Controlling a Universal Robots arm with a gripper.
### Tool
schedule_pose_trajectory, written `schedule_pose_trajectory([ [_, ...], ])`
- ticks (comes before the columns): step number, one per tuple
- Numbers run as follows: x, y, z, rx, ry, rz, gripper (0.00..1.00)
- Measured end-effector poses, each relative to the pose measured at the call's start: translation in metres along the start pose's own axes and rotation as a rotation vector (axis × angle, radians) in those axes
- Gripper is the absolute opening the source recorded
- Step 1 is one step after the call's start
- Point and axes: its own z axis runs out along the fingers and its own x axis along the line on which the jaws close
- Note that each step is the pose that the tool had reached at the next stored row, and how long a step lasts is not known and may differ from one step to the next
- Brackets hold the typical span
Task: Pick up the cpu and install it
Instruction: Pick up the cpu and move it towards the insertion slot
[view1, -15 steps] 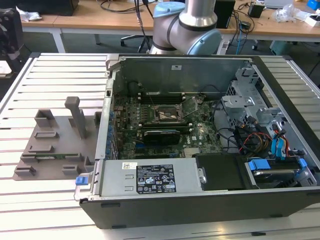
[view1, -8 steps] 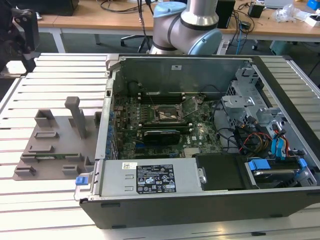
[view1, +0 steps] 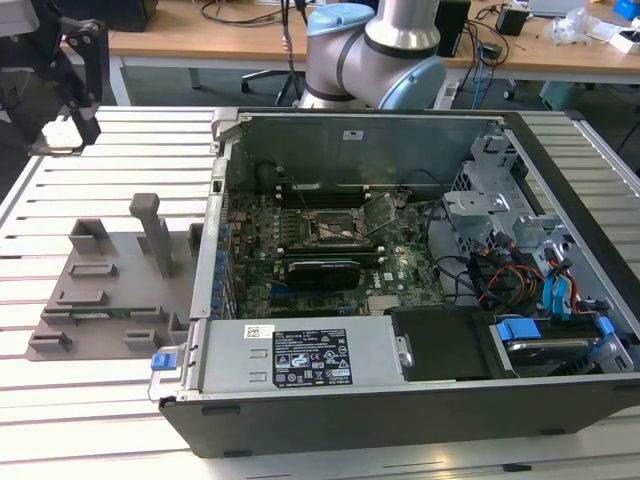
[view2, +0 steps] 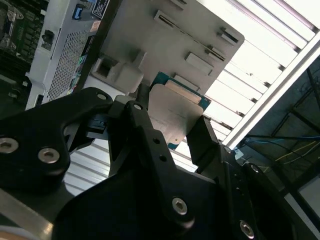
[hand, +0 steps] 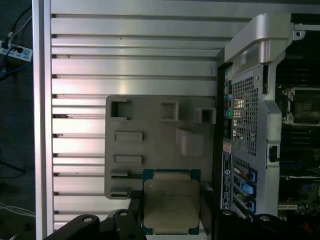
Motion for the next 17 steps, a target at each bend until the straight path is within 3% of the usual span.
schedule_pose_trajectory([
  [3, -0.0123, 0.0, 0.0003, -0.0001, 0.0003, 0.0, 0.55],
  [17, -0.0459, 0.0002, 0.0011, 0.0, 0.0017, 0.0, 0.55],
])
